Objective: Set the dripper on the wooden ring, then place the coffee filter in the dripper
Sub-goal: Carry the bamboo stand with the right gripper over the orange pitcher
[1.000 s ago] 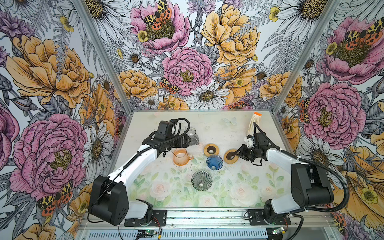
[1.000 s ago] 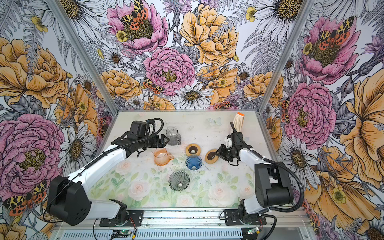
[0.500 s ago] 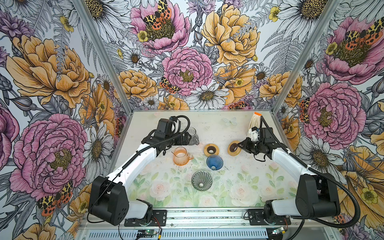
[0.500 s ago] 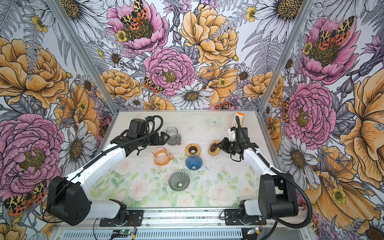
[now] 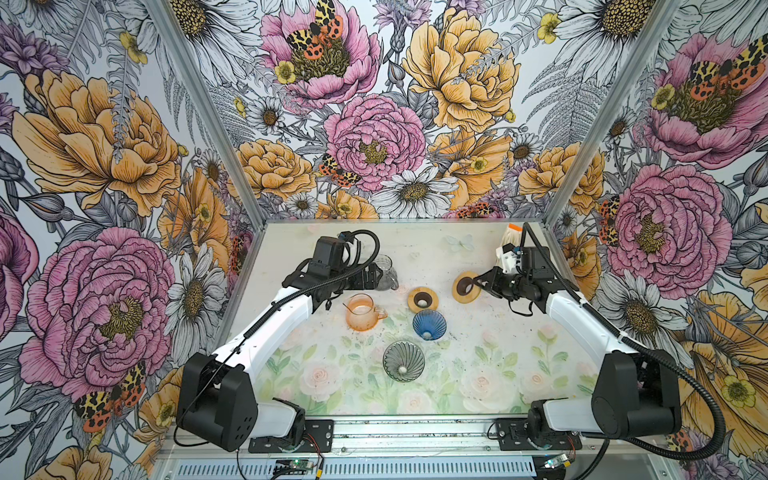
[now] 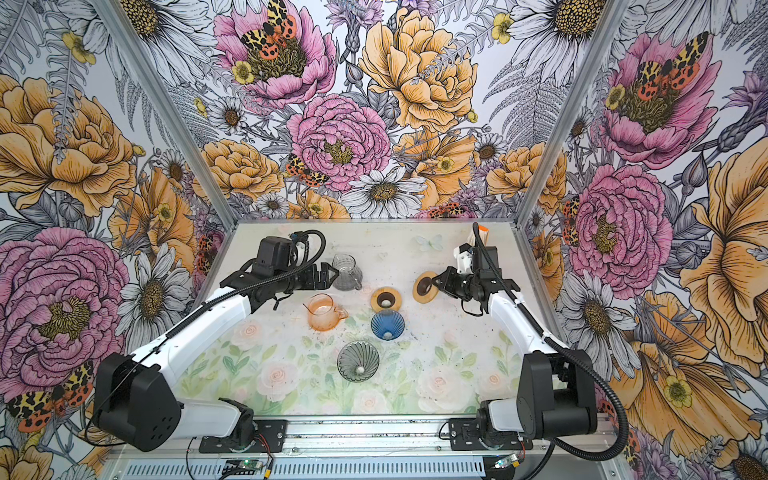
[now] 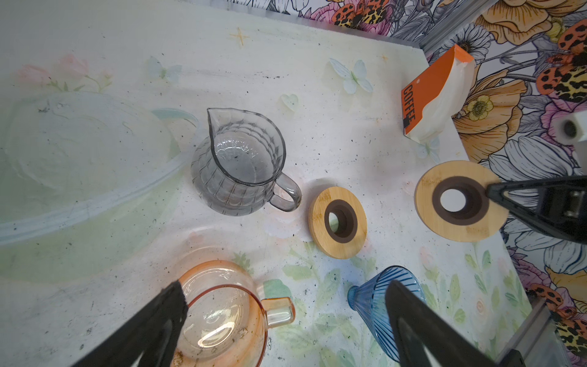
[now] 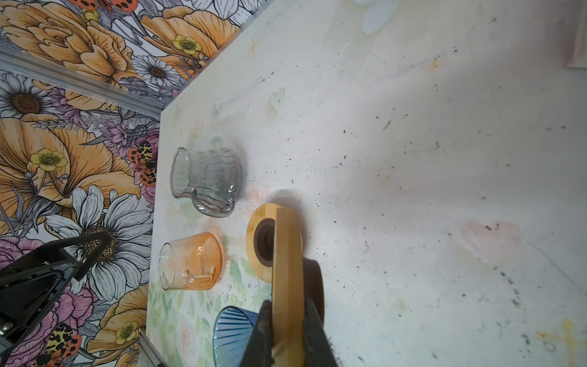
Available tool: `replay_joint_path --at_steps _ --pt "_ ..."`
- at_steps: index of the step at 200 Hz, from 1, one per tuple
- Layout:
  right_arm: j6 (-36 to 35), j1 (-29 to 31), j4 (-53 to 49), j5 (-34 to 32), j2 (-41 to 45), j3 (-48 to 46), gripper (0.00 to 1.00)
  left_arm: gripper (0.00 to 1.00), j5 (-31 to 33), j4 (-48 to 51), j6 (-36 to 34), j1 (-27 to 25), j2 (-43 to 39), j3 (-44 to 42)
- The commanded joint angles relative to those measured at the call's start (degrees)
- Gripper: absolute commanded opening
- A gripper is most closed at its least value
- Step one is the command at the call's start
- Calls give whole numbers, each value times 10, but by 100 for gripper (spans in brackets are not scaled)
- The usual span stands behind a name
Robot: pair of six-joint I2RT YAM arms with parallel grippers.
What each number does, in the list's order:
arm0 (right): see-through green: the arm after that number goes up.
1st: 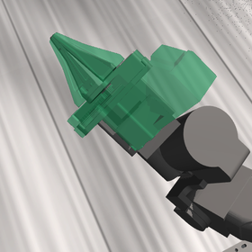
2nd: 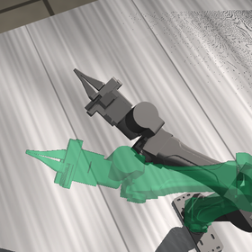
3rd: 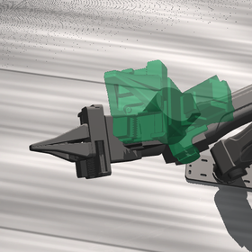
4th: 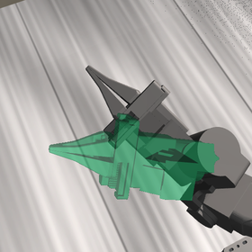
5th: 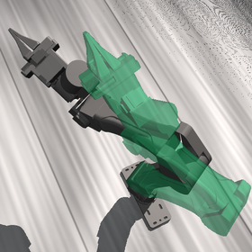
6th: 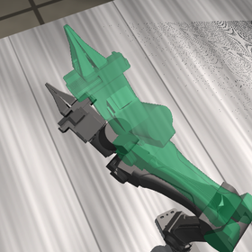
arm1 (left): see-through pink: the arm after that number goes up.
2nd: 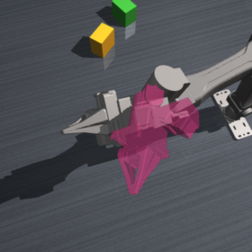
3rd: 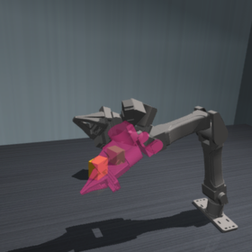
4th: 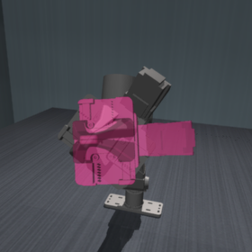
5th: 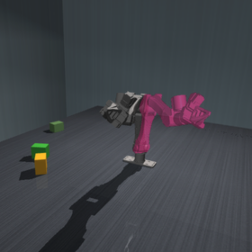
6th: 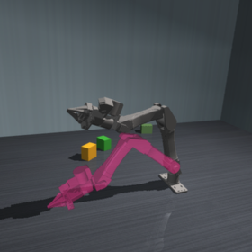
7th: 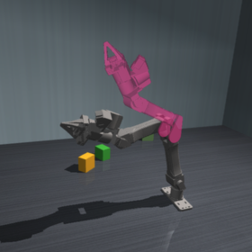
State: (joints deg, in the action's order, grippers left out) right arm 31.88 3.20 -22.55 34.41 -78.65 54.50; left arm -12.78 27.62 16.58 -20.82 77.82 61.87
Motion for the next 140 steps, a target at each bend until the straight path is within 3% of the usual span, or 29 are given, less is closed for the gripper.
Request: replay_joint_path --at_steps 1,74,140 --pt "-12 14 8 35 20 44 0 99 -6 8 -7 14 -24 16" --pt "-1 101 16 68 -46 153 0 99 7 70 -38 76 -72 16" --pt "76 194 147 96 -124 170 0 99 13 94 -34 134 -123 -25"
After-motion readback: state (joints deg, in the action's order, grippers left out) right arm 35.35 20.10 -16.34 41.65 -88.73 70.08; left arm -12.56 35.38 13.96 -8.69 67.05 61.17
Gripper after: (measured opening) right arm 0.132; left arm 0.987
